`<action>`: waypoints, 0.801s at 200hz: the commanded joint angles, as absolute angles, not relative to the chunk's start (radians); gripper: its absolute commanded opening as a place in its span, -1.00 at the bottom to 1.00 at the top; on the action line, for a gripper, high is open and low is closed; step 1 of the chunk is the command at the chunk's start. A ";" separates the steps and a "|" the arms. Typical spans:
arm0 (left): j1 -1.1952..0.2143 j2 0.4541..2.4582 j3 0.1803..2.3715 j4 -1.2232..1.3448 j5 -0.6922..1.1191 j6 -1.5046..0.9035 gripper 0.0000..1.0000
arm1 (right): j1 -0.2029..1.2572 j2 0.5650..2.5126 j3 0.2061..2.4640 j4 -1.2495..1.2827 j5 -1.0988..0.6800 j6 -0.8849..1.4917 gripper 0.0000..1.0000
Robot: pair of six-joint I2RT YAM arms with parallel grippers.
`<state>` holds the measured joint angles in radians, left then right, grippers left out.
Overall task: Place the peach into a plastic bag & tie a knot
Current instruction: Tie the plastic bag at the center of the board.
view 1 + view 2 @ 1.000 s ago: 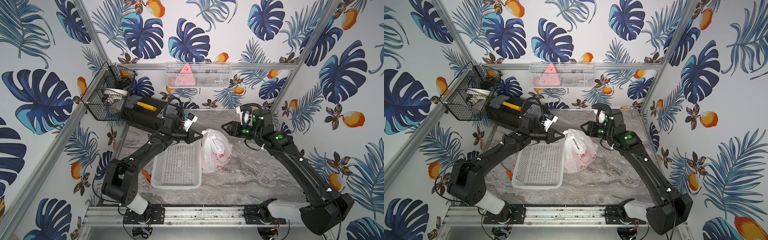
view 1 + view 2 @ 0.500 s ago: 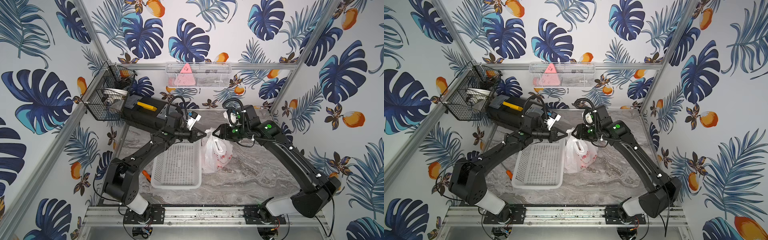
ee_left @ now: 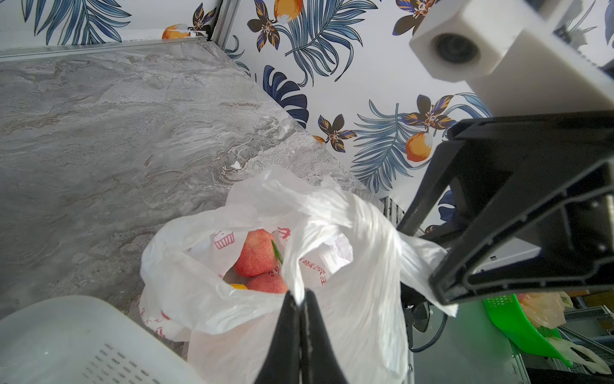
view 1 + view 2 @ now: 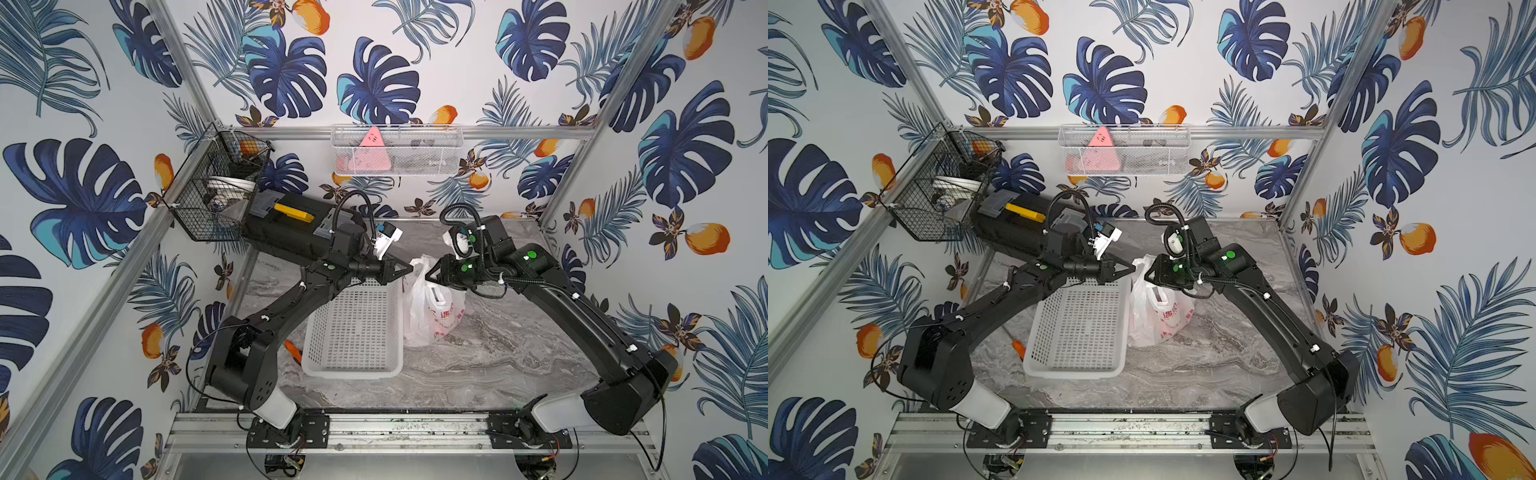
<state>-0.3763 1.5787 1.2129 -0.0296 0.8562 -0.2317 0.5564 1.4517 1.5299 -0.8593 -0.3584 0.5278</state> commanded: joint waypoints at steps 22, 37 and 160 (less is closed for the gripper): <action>-0.377 1.578 1.227 -0.031 0.844 -0.202 -1.00 | 0.558 1.470 1.526 -0.826 -0.396 0.545 -0.63; -0.377 1.580 1.234 -0.037 0.841 -0.201 -1.00 | 0.556 1.468 1.517 -0.818 -0.401 0.540 -0.78; -0.360 1.578 1.266 -0.105 0.770 -0.164 -1.00 | 0.494 1.416 1.473 -0.904 -0.268 0.473 -1.00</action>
